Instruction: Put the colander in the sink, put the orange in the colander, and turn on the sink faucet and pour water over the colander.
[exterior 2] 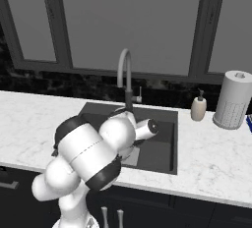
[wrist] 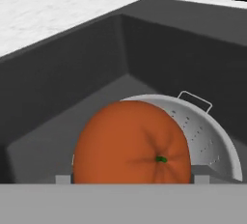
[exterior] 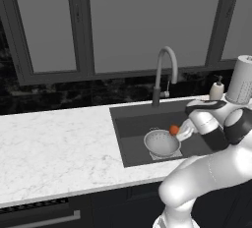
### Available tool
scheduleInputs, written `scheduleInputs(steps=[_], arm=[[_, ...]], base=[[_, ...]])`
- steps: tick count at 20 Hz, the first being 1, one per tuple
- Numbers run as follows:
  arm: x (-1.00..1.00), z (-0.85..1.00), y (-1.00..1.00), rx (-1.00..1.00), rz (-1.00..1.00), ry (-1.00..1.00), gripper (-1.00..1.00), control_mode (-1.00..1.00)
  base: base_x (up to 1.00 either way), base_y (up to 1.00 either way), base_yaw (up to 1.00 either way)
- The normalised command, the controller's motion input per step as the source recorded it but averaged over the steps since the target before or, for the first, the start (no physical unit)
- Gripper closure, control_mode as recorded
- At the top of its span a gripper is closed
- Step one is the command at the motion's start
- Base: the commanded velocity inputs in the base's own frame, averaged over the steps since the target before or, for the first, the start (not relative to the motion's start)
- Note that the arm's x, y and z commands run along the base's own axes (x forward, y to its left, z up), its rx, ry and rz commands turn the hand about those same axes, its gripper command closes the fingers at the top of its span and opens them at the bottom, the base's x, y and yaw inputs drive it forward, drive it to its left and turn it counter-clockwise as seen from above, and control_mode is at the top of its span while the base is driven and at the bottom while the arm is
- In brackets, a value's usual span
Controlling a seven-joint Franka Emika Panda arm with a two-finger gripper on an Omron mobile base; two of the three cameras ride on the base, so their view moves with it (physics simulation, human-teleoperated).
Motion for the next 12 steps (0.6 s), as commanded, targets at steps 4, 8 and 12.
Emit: scheduleInputs(steps=[4,8,12], arm=[[0.06,-0.27,0.08,0.00,0.00,-0.01,1.00,-1.00],[0.09,-0.24,0.31,0.00,0.00,-0.02,1.00,-1.00],[0.06,-0.26,0.29,0.00,0.00,-0.02,1.00,-1.00]], base=[[0.00,0.00,0.00],[0.00,0.00,0.00],[0.00,0.00,0.00]])
